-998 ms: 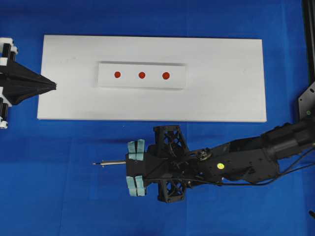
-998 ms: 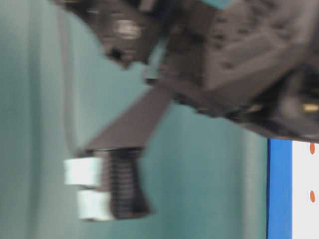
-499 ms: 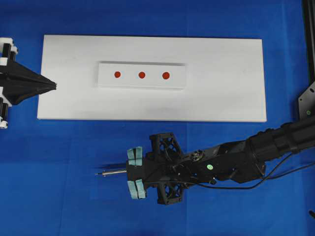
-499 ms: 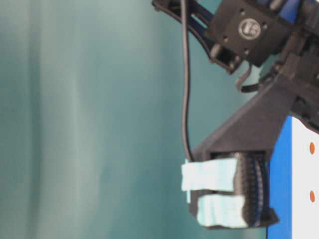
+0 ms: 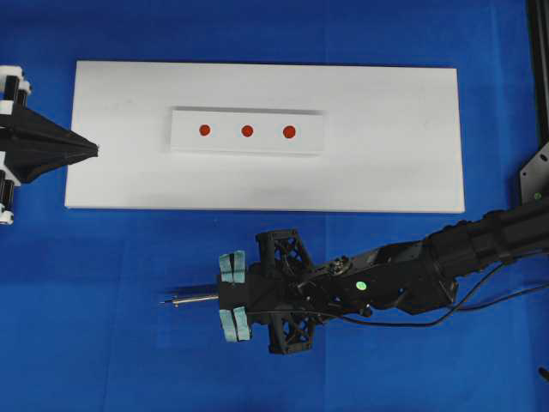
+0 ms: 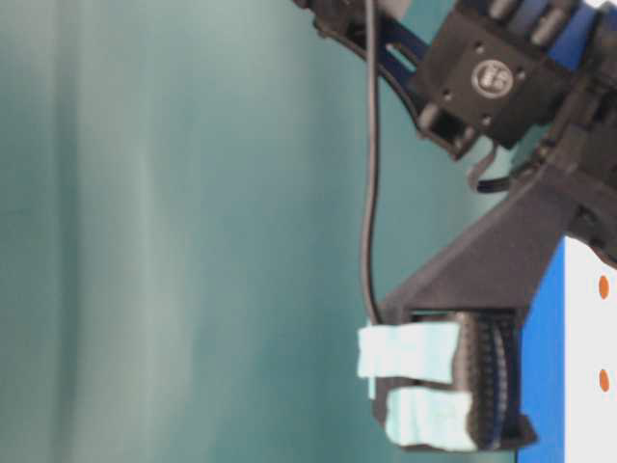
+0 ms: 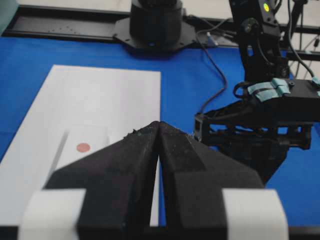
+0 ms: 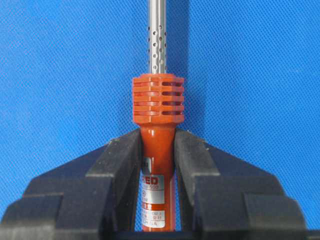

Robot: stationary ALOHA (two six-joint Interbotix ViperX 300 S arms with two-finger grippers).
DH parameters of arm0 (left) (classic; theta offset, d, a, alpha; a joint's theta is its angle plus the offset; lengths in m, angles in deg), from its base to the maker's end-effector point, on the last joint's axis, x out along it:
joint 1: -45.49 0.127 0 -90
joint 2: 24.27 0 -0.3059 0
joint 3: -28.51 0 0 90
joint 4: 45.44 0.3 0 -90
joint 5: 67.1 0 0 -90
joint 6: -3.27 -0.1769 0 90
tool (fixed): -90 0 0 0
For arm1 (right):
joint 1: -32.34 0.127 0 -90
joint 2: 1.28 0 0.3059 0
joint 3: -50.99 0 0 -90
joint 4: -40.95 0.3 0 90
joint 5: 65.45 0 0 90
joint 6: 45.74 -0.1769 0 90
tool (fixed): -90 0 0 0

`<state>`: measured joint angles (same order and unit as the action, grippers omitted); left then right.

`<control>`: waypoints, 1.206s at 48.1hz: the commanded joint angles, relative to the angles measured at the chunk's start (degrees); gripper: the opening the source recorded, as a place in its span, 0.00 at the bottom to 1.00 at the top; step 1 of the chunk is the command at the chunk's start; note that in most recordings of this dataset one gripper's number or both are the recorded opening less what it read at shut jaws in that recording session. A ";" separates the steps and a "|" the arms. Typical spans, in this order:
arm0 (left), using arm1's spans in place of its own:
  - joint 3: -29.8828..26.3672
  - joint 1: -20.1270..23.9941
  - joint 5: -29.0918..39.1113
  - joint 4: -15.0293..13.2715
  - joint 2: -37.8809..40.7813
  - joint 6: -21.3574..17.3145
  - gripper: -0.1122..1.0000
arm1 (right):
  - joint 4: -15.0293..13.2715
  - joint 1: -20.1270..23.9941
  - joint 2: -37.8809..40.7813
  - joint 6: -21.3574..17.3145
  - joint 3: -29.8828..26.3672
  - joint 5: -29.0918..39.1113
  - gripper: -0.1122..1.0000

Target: Touch the tip of the soldering iron to the mark.

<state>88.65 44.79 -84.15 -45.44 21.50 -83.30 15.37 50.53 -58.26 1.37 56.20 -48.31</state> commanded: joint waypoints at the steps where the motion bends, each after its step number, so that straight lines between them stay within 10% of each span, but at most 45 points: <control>1: -0.53 0.00 -0.44 0.09 0.35 0.00 0.10 | 0.35 -0.18 -1.05 -0.09 -0.53 -0.70 0.16; 16: -0.62 0.00 -0.53 0.09 0.18 0.00 0.10 | 2.46 -0.26 -1.05 -0.18 -0.62 -0.79 0.21; 31: -0.53 0.00 -0.44 0.09 0.18 0.00 0.10 | 4.04 -0.26 -0.97 -0.18 -1.05 -0.53 0.93; 58: -0.62 0.00 -0.44 0.09 0.18 0.00 0.10 | 3.16 0.70 -15.64 0.44 -1.58 16.44 0.87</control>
<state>88.57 44.79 -84.24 -45.44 21.50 -83.30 18.97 50.62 -69.68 1.73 55.85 -33.45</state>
